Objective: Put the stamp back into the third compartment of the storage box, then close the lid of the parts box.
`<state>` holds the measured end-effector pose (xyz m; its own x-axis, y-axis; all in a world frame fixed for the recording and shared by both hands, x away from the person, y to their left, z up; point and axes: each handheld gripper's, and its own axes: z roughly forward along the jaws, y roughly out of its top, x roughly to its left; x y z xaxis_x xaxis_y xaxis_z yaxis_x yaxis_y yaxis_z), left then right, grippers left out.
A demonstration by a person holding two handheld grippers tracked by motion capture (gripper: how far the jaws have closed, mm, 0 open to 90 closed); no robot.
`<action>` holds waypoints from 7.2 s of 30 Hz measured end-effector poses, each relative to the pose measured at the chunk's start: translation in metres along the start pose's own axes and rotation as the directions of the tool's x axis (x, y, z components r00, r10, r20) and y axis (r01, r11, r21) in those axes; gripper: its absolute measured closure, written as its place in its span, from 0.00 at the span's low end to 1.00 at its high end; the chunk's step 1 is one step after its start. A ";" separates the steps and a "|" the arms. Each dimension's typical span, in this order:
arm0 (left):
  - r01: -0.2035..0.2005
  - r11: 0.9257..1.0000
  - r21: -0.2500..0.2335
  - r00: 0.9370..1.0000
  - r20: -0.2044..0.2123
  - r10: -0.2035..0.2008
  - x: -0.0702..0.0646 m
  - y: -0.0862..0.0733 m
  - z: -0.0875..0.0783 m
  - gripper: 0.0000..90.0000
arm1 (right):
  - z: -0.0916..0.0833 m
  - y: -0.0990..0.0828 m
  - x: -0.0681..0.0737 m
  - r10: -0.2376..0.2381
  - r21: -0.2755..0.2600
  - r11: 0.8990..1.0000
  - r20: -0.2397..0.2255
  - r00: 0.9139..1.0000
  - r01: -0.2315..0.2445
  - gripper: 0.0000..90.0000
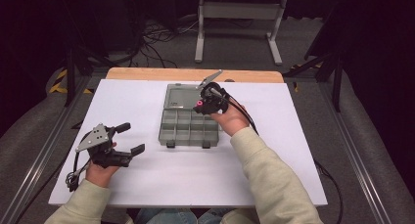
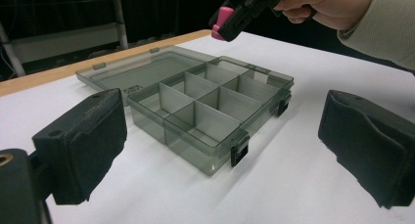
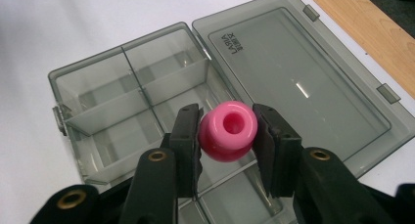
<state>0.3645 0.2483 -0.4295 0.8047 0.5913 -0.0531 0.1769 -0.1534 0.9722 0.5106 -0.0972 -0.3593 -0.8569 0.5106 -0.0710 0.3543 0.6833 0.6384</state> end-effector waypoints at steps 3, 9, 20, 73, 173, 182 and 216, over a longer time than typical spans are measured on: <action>0.001 1.000 -0.002 1.000 0.000 -0.001 0.000 0.000 0.000 0.06 | 0.004 -0.002 -0.001 0.002 0.011 1.000 0.006 1.000 -0.002 0.72; 0.000 1.000 -0.001 1.000 0.000 0.000 0.000 0.000 0.000 0.06 | 0.013 -0.004 -0.005 0.012 0.026 1.000 0.007 1.000 -0.012 0.72; 0.000 1.000 -0.001 1.000 0.000 0.000 0.000 0.000 0.000 0.06 | 0.028 -0.012 -0.008 0.033 0.066 0.997 -0.006 0.999 -0.033 0.72; 0.001 1.000 -0.001 1.000 0.003 -0.001 0.000 0.000 0.000 0.05 | 0.059 -0.019 0.003 0.011 0.151 0.988 -0.027 1.000 -0.007 0.71; 0.183 0.906 0.381 0.976 -0.184 -0.120 0.123 0.075 0.152 1.00 | -0.003 -0.052 -0.078 0.236 -0.046 0.972 0.139 0.962 -0.232 1.00; 0.225 0.891 0.393 0.962 -0.235 -0.139 0.139 0.065 0.159 1.00 | 0.008 -0.054 -0.083 0.240 -0.027 0.971 0.148 0.959 -0.239 1.00; 0.270 0.824 0.498 0.957 -0.233 -0.173 0.146 0.031 0.183 1.00 | 0.045 -0.078 -0.089 0.290 0.065 0.952 0.130 0.948 -0.300 1.00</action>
<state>0.5910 0.1852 -0.4489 0.6072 0.7770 -0.1658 0.6458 -0.3611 0.6727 0.5758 -0.1727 -0.4375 -0.6608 0.7503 0.0182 0.6189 0.5310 0.5788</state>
